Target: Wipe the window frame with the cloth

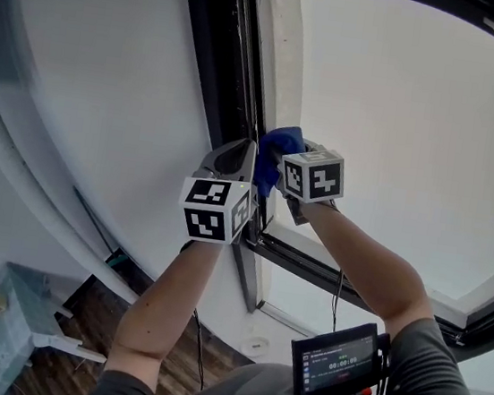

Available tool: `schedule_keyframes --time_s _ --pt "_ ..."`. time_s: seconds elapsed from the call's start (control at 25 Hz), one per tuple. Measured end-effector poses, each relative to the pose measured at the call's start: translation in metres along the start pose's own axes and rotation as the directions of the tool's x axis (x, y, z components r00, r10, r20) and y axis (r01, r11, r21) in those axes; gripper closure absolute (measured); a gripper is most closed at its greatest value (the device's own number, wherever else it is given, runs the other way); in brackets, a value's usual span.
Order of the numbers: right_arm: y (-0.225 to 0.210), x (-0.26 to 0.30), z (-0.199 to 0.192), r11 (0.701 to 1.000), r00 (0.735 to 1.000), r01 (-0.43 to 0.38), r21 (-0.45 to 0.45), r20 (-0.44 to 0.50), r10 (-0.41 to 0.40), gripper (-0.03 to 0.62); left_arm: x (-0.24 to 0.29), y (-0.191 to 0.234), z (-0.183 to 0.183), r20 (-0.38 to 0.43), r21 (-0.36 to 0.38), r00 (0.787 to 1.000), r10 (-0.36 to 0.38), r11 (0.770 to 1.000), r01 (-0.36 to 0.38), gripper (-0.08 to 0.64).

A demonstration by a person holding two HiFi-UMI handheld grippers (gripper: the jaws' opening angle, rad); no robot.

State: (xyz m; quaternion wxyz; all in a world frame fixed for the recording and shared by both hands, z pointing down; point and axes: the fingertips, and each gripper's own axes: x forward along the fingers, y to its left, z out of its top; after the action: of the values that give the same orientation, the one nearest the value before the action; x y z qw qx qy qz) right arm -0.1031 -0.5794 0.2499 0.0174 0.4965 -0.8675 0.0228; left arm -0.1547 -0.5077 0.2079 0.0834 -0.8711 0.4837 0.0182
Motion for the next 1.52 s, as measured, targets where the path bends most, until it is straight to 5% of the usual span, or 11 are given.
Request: schedule_keyframes --time_s 0.52,1.0,1.36,1.52 --pt "-0.003 0.008 -0.116 0.999 0.987 0.035 0.013 -0.159 -0.032 0.463 -0.016 -0.009 -0.106 -0.116 -0.048 0.993 0.003 0.999 -0.008 0.551" --pt "-0.012 0.015 -0.236 0.996 0.936 0.085 0.016 -0.344 -0.074 0.463 -0.025 -0.011 -0.196 -0.229 -0.073 0.973 -0.034 0.997 0.018 0.551" --pt "-0.019 0.008 -0.283 0.994 0.908 0.11 -0.008 -0.405 -0.104 0.463 -0.032 -0.017 -0.227 -0.243 -0.138 0.968 -0.068 0.99 0.035 0.551" --pt "-0.02 0.004 -0.279 0.995 0.916 0.098 -0.009 -0.391 -0.094 0.463 -0.033 -0.021 -0.241 -0.267 -0.144 0.959 -0.096 0.988 0.059 0.551"
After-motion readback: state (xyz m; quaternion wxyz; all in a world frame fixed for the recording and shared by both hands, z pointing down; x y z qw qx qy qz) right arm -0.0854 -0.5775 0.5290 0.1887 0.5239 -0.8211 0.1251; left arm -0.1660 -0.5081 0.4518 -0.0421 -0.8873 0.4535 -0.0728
